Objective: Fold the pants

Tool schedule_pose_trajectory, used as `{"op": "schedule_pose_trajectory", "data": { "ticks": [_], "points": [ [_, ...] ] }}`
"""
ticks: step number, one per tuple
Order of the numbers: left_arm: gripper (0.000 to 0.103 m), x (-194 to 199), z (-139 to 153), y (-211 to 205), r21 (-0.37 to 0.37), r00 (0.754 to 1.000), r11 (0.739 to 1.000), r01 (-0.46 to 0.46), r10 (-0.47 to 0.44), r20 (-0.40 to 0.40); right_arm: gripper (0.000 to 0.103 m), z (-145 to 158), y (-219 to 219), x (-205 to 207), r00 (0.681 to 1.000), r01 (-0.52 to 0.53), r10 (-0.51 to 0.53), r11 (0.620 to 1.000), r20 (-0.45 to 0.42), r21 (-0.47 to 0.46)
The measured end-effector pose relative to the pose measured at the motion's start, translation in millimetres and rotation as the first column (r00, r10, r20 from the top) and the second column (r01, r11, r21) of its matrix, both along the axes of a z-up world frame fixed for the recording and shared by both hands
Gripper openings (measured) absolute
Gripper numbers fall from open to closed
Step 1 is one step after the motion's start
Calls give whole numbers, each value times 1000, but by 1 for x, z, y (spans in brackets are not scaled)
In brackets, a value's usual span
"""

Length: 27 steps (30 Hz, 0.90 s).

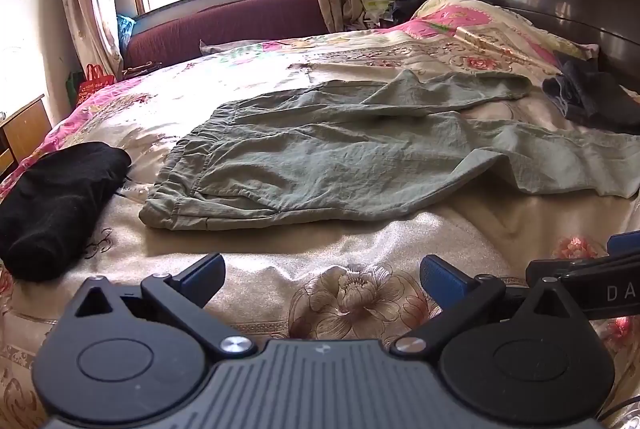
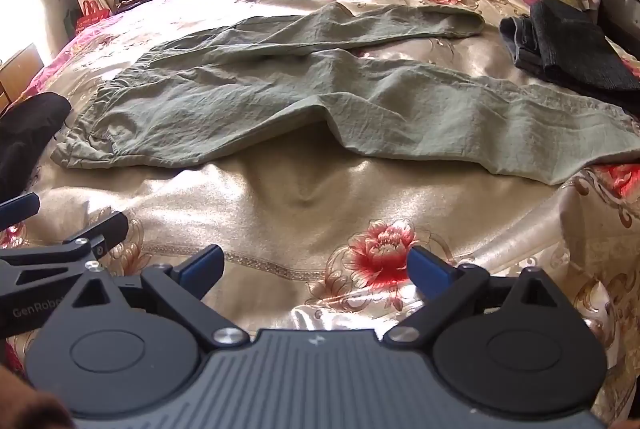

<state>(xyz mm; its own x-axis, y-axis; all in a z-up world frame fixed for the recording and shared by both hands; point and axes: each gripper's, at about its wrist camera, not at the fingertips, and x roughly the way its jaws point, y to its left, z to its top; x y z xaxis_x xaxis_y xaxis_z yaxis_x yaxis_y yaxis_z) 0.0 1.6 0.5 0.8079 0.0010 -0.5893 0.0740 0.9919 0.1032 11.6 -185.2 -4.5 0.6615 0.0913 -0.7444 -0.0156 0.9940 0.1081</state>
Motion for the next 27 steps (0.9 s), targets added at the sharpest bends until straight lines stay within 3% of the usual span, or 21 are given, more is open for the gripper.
{"op": "schedule_pose_trajectory", "data": {
  "ticks": [27],
  "points": [
    [103, -2, 1, -2, 7, 1000, 1000, 4, -4, 16, 97, -1, -1, 0, 1000, 4, -4, 1000, -2, 1]
  ]
}}
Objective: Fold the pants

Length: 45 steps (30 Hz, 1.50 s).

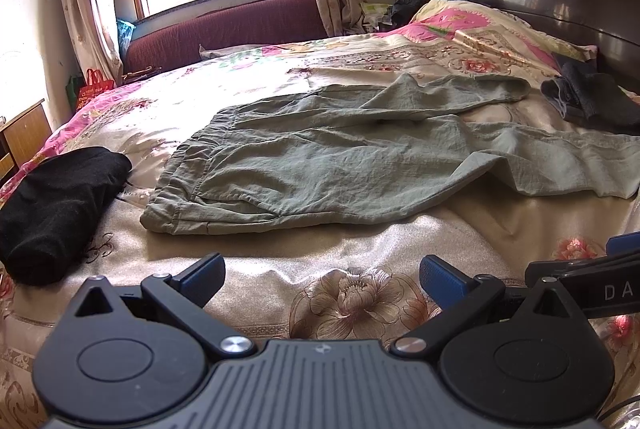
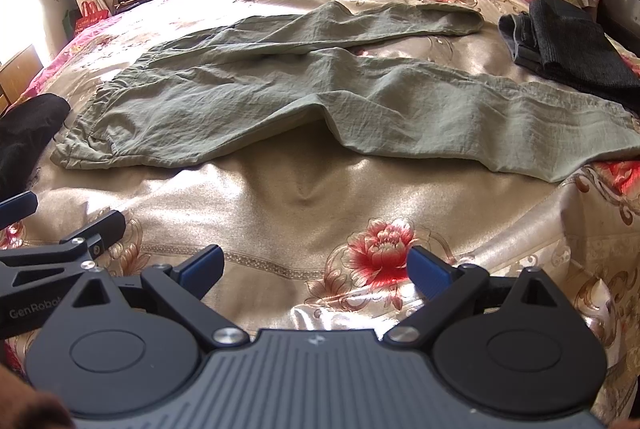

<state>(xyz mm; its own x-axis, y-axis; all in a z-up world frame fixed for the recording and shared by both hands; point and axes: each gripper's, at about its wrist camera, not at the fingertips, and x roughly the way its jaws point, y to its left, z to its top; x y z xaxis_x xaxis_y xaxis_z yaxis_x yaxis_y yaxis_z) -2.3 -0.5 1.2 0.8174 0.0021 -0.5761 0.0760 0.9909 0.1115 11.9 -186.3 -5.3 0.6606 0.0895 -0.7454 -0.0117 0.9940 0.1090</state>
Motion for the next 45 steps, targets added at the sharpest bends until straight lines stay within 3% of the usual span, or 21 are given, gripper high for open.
{"op": "schedule_pose_trajectory", "data": {
  "ticks": [22, 36, 45],
  "points": [
    [103, 2, 2, 10, 9, 999, 1000, -28, 28, 33, 96, 2, 12, 8, 999, -46, 46, 999, 23, -16],
    [103, 22, 8, 43, -18, 993, 994, -109, 110, 49, 96, 12, 46, 39, 986, -145, 147, 989, 72, -34],
    [103, 40, 4, 52, -9, 994, 994, -106, 107, 39, 96, 8, 57, 57, 985, -161, 164, 986, 59, -53]
  ]
}}
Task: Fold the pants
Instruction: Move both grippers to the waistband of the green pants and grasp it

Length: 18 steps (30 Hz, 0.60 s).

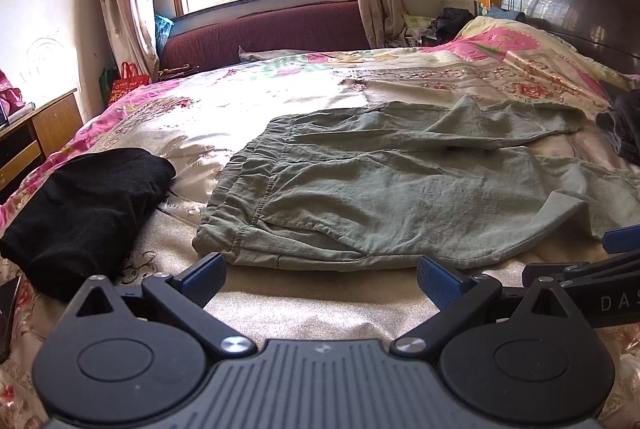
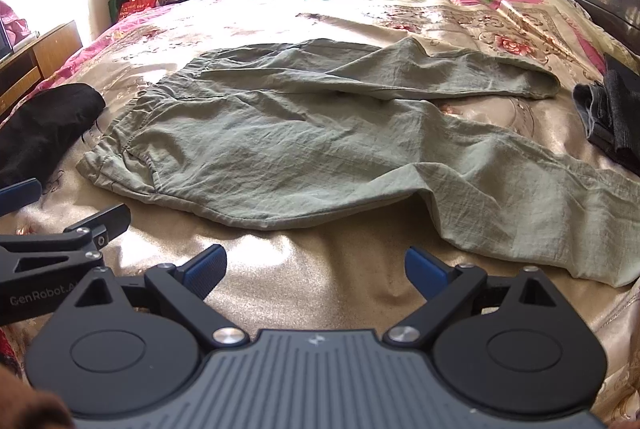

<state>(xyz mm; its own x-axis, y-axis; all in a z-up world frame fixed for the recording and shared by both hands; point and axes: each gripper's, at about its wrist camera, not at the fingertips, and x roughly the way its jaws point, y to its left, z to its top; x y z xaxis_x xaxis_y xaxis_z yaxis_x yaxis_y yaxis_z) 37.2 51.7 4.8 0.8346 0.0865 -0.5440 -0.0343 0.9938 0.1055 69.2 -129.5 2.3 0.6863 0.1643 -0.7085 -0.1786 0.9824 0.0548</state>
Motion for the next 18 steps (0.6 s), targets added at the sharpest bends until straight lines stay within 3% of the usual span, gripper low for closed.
{"op": "schedule_pose_trajectory", "data": {
  "ticks": [5, 11, 18],
  "points": [
    [103, 14, 1, 16, 28, 1000, 1000, 2, -2, 10, 96, -1, 15, 14, 999, -52, 52, 999, 4, -18],
    [103, 49, -4, 55, 62, 1000, 998, -30, 30, -6, 95, -3, 49, 36, 982, -186, 187, 981, 21, -49],
    [103, 86, -25, 73, 54, 993, 996, 76, -71, -90, 90, -13, 87, 56, 930, -363, 367, 923, 10, -126]
  ]
}}
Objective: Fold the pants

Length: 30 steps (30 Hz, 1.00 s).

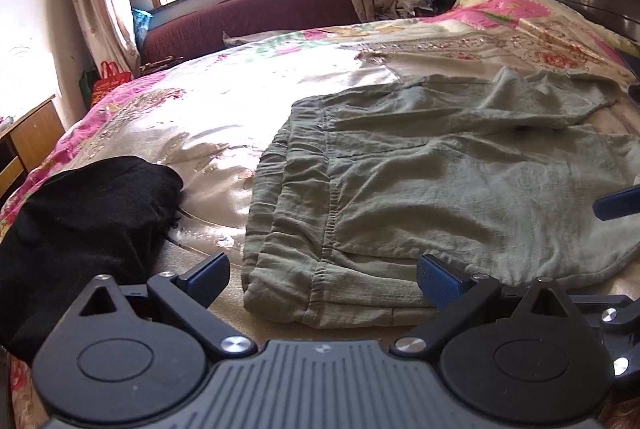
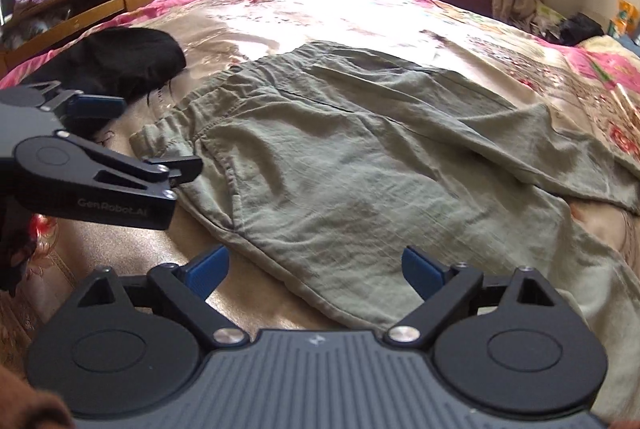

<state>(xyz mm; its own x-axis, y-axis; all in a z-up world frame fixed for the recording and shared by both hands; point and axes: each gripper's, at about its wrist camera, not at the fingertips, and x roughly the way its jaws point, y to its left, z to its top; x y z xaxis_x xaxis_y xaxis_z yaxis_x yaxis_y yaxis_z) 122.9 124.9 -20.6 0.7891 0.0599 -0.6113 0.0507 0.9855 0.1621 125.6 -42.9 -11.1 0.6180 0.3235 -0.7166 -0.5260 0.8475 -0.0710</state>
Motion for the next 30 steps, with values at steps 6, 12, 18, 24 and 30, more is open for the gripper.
{"op": "schedule_pose_trajectory", "data": {
  "ticks": [6, 12, 18, 24, 30],
  "points": [
    [102, 9, -14, 12, -19, 996, 999, 45, -46, -74, 80, -13, 14, 15, 996, -72, 70, 997, -47, -33],
    [93, 17, -13, 16, -18, 989, 995, 95, -96, -115, 76, -15, 18, 18, 991, -129, 127, 991, -44, -40],
    [69, 20, -11, 18, -19, 986, 995, 102, -104, -131, 51, -13, 21, 24, 989, -141, 140, 990, -57, -24],
    [42, 8, -4, 30, -32, 985, 996, 86, -90, -150, 18, -8, 35, 12, 983, -179, 178, 984, -45, -11],
    [39, -21, 5, 54, 5, 985, 999, 32, -31, -172, 14, -2, 60, -10, 960, -265, 268, 963, -80, 56]
  ]
}}
